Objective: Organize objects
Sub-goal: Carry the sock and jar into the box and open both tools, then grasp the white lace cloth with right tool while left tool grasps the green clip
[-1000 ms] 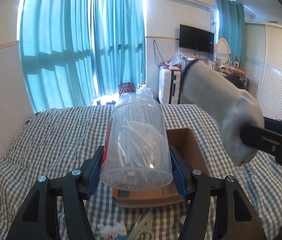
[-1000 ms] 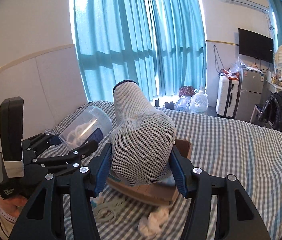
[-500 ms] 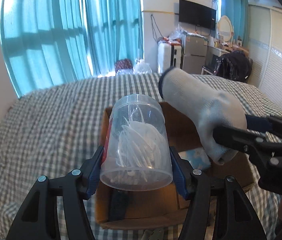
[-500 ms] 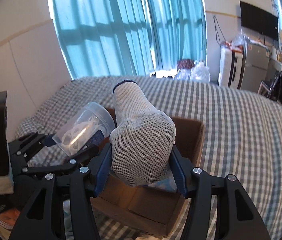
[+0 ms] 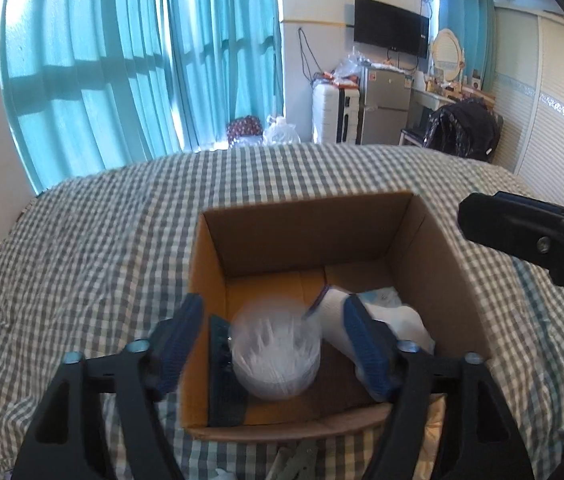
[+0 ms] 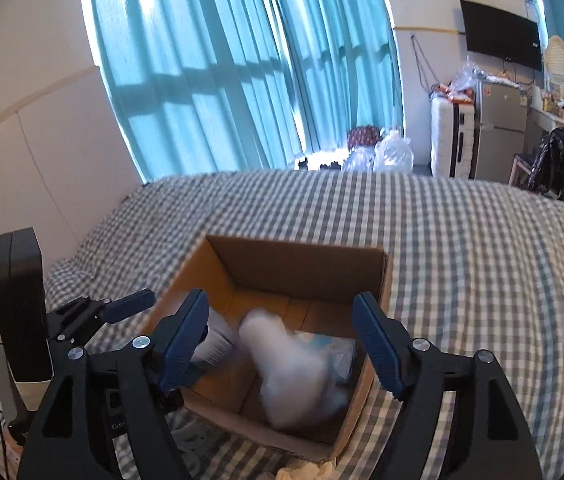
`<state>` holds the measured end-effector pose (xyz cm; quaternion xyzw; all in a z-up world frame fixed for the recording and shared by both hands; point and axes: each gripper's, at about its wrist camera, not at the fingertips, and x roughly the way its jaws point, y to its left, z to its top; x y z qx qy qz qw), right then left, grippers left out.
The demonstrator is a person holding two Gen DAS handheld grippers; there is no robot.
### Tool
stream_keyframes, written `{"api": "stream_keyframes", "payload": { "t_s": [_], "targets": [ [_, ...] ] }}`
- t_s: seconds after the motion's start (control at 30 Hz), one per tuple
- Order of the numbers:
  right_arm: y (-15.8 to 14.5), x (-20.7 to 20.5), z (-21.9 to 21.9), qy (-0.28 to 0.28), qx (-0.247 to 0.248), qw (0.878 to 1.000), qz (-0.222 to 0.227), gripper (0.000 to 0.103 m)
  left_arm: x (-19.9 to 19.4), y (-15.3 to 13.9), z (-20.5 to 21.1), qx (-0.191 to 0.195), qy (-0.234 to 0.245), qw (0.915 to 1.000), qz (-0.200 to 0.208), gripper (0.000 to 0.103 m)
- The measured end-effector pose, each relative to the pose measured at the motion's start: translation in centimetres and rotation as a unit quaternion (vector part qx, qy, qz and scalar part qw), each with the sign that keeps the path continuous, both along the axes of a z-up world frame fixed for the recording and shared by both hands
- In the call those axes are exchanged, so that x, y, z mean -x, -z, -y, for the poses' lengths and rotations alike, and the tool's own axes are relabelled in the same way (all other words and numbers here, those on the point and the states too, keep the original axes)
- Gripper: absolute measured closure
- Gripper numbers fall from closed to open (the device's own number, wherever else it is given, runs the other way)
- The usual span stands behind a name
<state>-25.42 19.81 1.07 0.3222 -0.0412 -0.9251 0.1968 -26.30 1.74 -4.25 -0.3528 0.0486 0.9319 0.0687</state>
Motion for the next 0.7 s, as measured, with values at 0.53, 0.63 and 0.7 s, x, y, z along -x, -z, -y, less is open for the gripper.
{"api": "stream_keyframes", "payload": {
  "t_s": [0.53,0.63,0.7],
  "targets": [
    [-9.2,-13.5,-2.4,0.030,-0.047,0.995,-0.082,0.013,-10.8,-9.2,1.5,-0.018,-0.030,0.9956,-0.086,0.005],
    [-9.7,-15.6,-2.0,0.023,-0.051,0.994,-0.091,0.013,-12.2,-9.9,2.2,-0.017,-0.044,0.9951,-0.088,0.005],
    [-9.6,-17.0,-1.7,0.019,-0.057,0.993,-0.097,0.013,-13.1,-10.1,2.7,-0.012,-0.053,0.9943,-0.092,0.005]
  ]
}}
